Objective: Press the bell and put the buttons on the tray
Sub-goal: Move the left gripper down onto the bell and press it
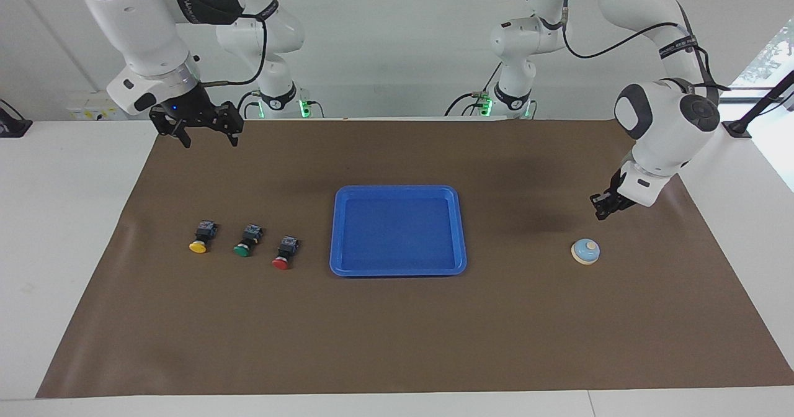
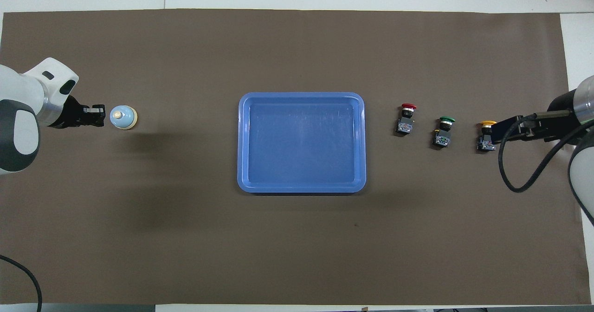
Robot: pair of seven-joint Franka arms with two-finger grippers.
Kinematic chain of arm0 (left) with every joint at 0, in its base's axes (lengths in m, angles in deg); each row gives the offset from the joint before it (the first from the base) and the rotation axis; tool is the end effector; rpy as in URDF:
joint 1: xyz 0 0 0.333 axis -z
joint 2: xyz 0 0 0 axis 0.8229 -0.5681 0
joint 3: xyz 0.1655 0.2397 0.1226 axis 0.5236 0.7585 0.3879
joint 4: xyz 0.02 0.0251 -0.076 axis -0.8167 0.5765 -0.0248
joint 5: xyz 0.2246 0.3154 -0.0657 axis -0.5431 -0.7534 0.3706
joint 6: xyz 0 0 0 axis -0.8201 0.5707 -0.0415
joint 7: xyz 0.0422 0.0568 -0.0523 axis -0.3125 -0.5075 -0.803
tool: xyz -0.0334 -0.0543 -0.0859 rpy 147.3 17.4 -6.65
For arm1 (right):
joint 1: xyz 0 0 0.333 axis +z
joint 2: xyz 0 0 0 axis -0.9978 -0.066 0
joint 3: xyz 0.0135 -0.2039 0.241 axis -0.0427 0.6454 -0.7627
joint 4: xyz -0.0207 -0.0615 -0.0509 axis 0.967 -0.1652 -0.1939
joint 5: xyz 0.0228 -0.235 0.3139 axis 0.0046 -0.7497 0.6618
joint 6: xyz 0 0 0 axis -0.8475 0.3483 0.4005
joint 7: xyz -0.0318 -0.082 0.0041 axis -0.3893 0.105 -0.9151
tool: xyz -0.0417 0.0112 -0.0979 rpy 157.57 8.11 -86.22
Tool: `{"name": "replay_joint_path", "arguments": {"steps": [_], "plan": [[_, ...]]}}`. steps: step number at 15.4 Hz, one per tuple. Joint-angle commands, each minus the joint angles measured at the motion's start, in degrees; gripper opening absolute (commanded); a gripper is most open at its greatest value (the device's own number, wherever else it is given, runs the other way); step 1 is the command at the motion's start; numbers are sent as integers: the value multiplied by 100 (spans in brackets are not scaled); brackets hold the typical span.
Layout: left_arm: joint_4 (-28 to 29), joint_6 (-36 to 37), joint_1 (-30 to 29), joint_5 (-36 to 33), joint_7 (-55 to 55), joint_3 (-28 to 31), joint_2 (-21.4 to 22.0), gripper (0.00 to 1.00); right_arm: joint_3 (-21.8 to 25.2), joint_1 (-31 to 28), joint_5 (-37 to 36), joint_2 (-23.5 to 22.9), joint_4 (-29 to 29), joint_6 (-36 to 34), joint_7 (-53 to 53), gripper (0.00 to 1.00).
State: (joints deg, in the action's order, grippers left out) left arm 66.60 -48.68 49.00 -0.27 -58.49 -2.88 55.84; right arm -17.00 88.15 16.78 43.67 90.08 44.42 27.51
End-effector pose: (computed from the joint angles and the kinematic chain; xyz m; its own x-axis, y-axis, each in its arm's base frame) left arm 0.6013 0.0217 0.3854 0.9958 0.0887 0.0238 0.0881 -0.9957 0.0274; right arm 0.5336 0.0127 0.5867 0.9971 0.0194 -0.0734 0.0201 -0.9998 0.0091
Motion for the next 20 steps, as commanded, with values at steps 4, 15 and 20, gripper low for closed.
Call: {"name": "replay_joint_path", "arguments": {"steps": [4,15,20], "plan": [[-273,-386,58,38,-161,11,-501,0,-9,-52,17,68,37,-30,-135,100],[-344,-412,111,21,-416,11,-695,0,-9,-35,17,68,37,-30,-135,100],[-185,-825,190,-32,-530,11,-792,0,-9,-35,17,68,37,-30,-135,100]]}}
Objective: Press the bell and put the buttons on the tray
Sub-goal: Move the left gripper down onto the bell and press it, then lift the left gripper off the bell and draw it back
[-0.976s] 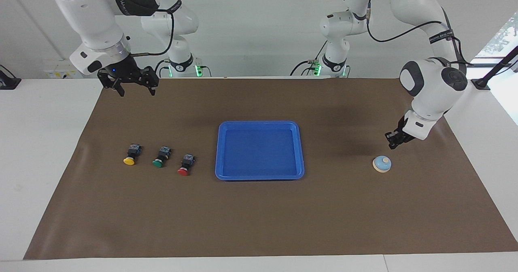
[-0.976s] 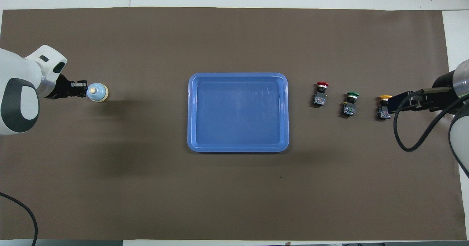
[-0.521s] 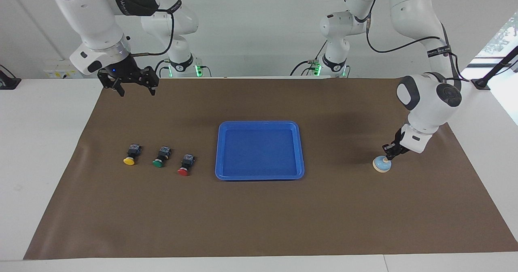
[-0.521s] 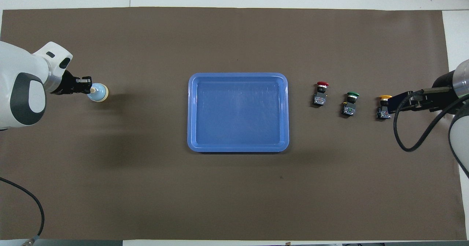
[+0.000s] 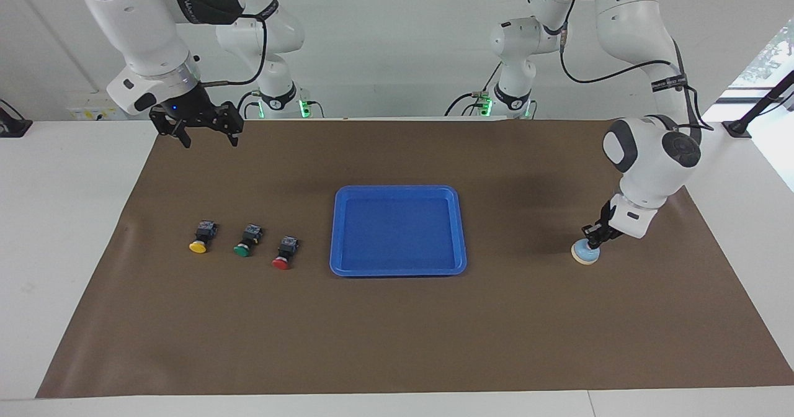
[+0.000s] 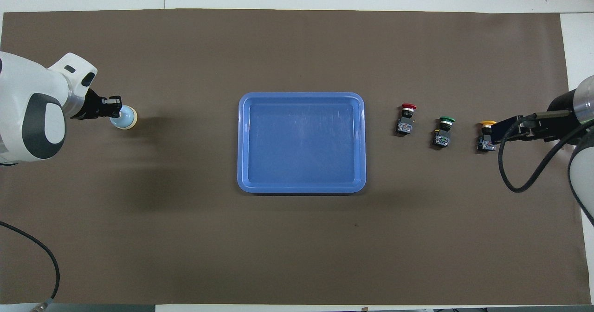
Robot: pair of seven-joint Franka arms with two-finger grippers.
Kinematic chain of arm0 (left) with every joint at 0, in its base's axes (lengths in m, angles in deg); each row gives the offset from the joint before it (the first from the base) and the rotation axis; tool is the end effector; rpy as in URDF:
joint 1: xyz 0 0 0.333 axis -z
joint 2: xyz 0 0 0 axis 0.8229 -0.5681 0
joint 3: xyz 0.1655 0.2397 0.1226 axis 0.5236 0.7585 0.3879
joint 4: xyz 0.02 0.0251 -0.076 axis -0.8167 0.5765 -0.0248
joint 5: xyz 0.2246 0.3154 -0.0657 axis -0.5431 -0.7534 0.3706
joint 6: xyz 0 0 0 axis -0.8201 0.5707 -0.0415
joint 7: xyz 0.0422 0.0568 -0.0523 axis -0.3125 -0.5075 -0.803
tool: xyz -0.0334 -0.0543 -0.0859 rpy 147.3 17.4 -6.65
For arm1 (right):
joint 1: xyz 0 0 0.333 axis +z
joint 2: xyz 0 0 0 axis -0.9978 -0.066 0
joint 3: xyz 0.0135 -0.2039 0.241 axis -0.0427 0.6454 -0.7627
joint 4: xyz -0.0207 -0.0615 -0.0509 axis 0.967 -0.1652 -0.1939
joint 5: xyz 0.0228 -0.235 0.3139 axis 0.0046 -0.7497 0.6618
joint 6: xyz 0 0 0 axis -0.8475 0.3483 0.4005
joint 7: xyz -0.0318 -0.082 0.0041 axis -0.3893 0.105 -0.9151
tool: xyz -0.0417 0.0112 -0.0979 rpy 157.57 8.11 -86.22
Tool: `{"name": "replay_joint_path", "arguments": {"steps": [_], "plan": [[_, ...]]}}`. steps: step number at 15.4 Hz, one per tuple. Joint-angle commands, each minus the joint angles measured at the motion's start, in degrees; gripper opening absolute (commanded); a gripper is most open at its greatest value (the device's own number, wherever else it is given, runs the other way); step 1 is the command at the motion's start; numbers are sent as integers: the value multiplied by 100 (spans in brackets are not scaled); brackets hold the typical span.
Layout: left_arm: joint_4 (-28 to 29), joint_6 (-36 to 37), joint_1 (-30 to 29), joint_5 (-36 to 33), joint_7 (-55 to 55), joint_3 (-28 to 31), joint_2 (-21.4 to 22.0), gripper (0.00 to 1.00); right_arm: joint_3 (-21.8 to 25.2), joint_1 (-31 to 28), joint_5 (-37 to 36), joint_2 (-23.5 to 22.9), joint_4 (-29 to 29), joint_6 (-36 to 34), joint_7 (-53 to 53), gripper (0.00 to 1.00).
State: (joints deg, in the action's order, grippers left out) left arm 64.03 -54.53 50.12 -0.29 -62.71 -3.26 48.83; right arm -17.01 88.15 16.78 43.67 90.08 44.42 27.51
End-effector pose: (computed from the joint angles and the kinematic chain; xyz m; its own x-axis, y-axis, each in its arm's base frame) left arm 0.6273 0.0075 0.3402 0.9891 0.1403 0.0452 0.1384 -0.9895 0.0423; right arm 0.5335 0.0128 0.5867 0.9971 0.0195 -0.0734 0.0203 -0.9998 0.0091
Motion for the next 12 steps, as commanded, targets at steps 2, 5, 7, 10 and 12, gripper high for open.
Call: {"name": "replay_joint_path", "arguments": {"steps": [2,5,7,10,12], "plan": [[10,-135,69,-21,-100,59,-82,0,-8,-35,17,68,37,-30,-135,100],[-917,1370,-71,-21,-21,68,15,0,-8,-44,17,68,37,-30,-135,100],[-1622,2287,-98,-12,6,76,24,0,-8,-35,17,68,37,-30,-135,100],[-1819,2765,-107,-3,6,76,426,0,-8,-9,17,68,37,-30,-144,100],[-1819,3019,-116,5,32,76,778,0,-8,-9,17,68,37,-30,-144,100]]}}
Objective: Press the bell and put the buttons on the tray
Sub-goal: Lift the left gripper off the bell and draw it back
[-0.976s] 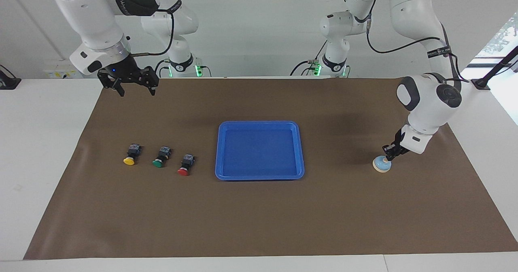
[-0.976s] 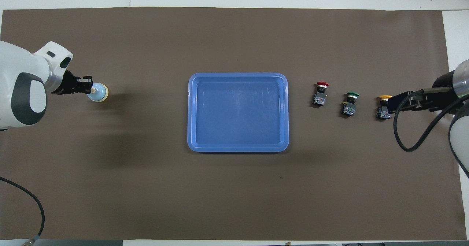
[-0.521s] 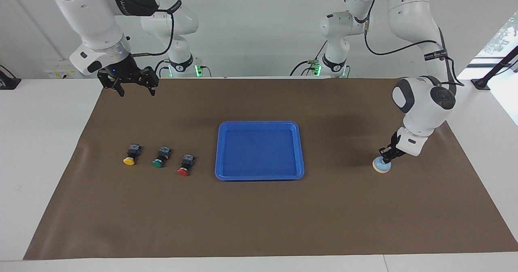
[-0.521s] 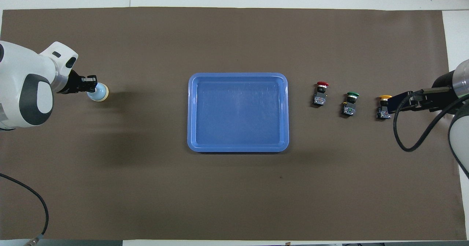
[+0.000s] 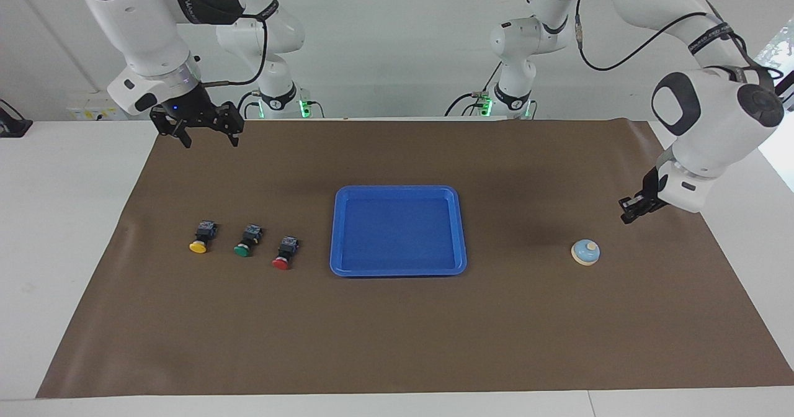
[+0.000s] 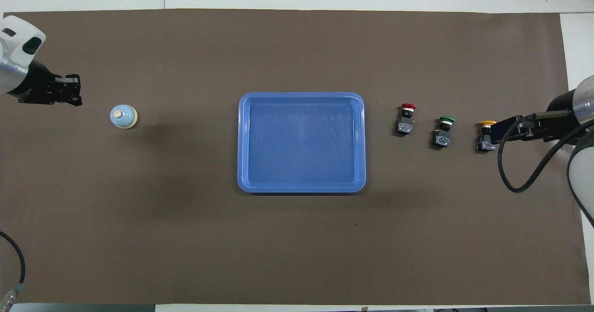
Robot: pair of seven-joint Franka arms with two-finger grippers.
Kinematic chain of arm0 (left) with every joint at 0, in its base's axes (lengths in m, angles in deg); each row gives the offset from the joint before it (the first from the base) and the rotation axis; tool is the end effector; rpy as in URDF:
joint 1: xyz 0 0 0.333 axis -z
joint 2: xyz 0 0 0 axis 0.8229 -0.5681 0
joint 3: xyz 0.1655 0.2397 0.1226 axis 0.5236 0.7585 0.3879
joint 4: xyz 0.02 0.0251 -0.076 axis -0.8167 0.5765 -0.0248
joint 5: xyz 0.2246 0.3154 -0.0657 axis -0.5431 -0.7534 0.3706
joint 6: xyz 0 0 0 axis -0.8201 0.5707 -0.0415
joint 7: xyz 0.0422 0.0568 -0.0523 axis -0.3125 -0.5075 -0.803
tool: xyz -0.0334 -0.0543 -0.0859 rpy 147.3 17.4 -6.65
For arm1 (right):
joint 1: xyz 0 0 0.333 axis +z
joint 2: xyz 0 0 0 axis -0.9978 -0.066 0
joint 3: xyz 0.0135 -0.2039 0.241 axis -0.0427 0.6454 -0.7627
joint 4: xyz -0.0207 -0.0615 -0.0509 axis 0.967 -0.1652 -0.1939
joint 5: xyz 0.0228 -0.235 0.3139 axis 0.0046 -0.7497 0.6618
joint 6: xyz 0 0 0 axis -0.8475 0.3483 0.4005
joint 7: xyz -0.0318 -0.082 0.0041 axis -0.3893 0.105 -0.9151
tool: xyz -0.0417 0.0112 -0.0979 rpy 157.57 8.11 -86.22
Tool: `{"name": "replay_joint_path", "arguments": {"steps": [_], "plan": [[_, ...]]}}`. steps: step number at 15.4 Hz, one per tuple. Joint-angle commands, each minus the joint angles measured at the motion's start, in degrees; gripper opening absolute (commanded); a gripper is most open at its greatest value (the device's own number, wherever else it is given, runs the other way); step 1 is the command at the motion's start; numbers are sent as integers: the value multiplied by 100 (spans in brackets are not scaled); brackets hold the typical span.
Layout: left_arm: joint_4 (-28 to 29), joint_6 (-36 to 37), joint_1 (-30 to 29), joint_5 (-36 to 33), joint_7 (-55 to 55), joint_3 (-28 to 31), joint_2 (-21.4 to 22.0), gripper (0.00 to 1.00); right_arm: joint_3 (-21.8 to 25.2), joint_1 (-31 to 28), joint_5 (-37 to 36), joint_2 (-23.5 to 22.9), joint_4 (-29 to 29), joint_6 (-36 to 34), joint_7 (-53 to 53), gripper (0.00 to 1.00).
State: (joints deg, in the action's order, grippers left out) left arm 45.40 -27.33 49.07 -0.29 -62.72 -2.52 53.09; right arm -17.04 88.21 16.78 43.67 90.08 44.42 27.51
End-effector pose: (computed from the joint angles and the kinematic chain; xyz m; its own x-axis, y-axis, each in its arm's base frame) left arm 0.6339 0.0280 0.4973 0.9863 0.1622 -0.0289 0.1629 -0.9863 0.0265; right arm 0.5335 0.0137 0.5867 0.9971 0.0211 -0.0734 0.0218 -0.9997 0.0092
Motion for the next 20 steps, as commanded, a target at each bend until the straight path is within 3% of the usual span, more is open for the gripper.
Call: {"name": "replay_joint_path", "arguments": {"steps": [1,2,3,4,20], "plan": [[62,440,-10,5,42,2,510,0,-5,-15,17,68,37,-30,-144,100],[97,624,-2,5,103,2,695,2,-5,-15,17,68,37,-30,-144,100],[132,782,-2,5,199,2,853,41,-5,-15,17,76,45,-39,-135,100],[133,828,-10,5,226,2,924,98,-13,-6,17,76,54,-56,-144,100],[133,1566,34,14,244,-24,1136,100,-40,11,34,76,72,-4,-83,100]]}}
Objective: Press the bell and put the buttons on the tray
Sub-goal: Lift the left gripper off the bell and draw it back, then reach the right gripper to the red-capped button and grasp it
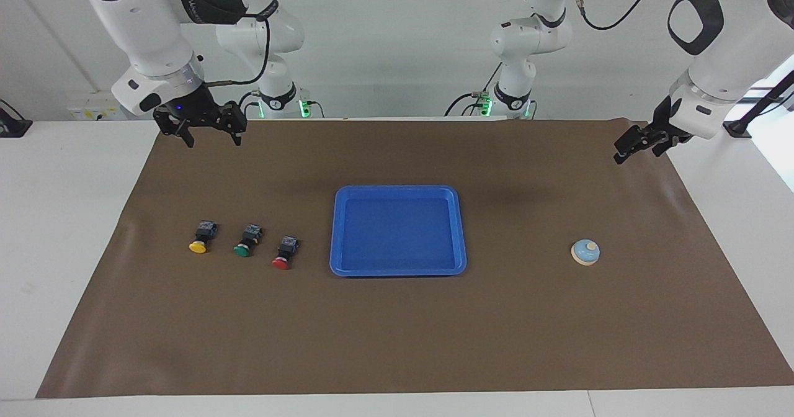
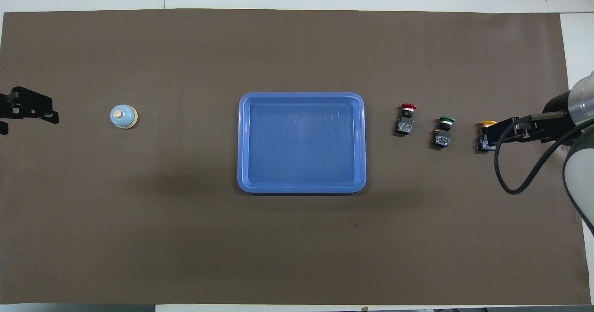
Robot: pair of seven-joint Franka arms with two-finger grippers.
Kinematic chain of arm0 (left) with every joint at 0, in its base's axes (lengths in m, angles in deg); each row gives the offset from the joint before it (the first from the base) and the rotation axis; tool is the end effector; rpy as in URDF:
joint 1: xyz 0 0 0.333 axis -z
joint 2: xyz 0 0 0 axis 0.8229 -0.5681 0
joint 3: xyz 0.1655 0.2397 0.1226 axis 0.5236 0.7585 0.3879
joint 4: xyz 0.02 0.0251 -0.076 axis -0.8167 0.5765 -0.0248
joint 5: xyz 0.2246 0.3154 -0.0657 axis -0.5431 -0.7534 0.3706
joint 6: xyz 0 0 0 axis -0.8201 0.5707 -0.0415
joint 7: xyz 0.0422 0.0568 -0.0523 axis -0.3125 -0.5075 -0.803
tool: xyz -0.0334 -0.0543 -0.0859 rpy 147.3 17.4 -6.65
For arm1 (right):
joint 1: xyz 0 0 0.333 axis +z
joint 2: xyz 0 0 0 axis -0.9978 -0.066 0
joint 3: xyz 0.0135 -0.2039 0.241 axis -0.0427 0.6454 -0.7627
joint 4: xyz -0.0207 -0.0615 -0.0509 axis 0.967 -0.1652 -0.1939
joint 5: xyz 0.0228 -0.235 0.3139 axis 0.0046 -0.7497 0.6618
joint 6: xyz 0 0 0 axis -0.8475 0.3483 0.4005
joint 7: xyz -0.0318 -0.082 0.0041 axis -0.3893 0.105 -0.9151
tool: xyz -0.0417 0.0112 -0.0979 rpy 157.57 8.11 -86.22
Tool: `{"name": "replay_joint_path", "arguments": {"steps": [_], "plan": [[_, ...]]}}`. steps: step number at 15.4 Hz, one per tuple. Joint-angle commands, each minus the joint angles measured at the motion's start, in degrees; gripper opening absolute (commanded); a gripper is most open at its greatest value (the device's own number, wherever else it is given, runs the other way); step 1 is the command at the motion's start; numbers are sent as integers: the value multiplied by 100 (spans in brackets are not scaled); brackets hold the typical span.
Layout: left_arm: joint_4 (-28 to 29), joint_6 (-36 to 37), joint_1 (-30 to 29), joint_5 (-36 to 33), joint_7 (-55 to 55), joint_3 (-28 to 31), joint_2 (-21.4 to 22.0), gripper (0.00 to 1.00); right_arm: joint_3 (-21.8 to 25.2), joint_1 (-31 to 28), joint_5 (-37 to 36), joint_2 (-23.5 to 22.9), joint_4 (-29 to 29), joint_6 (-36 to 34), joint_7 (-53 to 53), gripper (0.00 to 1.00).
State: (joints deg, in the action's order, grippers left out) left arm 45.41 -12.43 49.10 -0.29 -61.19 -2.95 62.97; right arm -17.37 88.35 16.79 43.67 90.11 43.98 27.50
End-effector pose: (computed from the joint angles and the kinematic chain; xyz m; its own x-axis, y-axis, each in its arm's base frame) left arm 0.5694 0.0179 0.5802 0.9859 0.1222 -0.1146 0.1240 -0.9923 0.0081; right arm 0.5325 0.0181 0.5858 0.9962 0.0293 -0.0816 0.0302 -0.9995 0.0094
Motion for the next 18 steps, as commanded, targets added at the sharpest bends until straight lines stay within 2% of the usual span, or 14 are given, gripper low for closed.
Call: {"name": "replay_joint_path", "arguments": {"steps": [1,6,14,18], "plan": [[150,102,39,14,91,19,183,100,-16,6,34,85,104,118,66,100],[211,103,39,14,179,28,210,100,-34,392,34,209,886,944,1120,100],[229,76,47,14,179,19,227,100,-34,824,34,-951,1159,2533,2105,100],[220,111,48,14,179,19,446,100,-34,894,25,-1250,1633,3510,2150,100]]}}
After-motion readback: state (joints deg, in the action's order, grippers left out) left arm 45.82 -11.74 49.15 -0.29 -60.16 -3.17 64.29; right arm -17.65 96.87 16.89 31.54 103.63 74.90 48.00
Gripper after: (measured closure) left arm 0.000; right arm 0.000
